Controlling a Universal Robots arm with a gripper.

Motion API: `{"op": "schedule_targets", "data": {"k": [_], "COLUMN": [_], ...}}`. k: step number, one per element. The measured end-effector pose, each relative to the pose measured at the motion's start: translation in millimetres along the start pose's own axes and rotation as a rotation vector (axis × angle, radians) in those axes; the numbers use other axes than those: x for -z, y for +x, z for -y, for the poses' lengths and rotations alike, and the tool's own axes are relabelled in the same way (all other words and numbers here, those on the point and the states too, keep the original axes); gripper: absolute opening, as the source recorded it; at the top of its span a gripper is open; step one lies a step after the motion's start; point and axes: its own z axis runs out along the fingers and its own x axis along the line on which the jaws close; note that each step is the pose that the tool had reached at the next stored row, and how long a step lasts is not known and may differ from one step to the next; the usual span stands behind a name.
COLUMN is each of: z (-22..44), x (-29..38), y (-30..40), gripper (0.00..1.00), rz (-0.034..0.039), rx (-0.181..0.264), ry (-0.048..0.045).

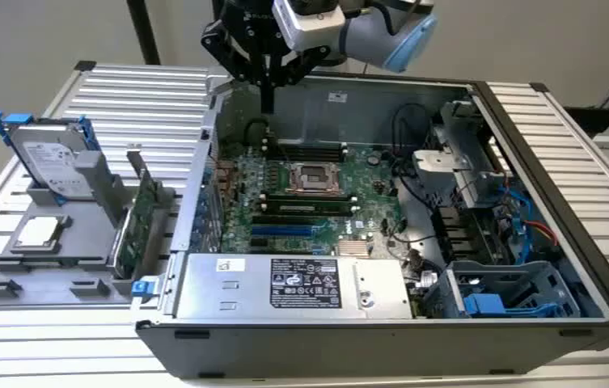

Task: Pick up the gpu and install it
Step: 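Reach for the gpu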

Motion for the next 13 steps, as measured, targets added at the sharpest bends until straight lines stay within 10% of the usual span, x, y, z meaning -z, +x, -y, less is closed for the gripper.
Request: {"op": "schedule_targets", "data": {"k": [13], "z": [0.0], "x": [0.0], "y": [0.0], "gripper": [0.0], "rz": [0.0001], "rx": [0.0], "ry": [0.0014]}}
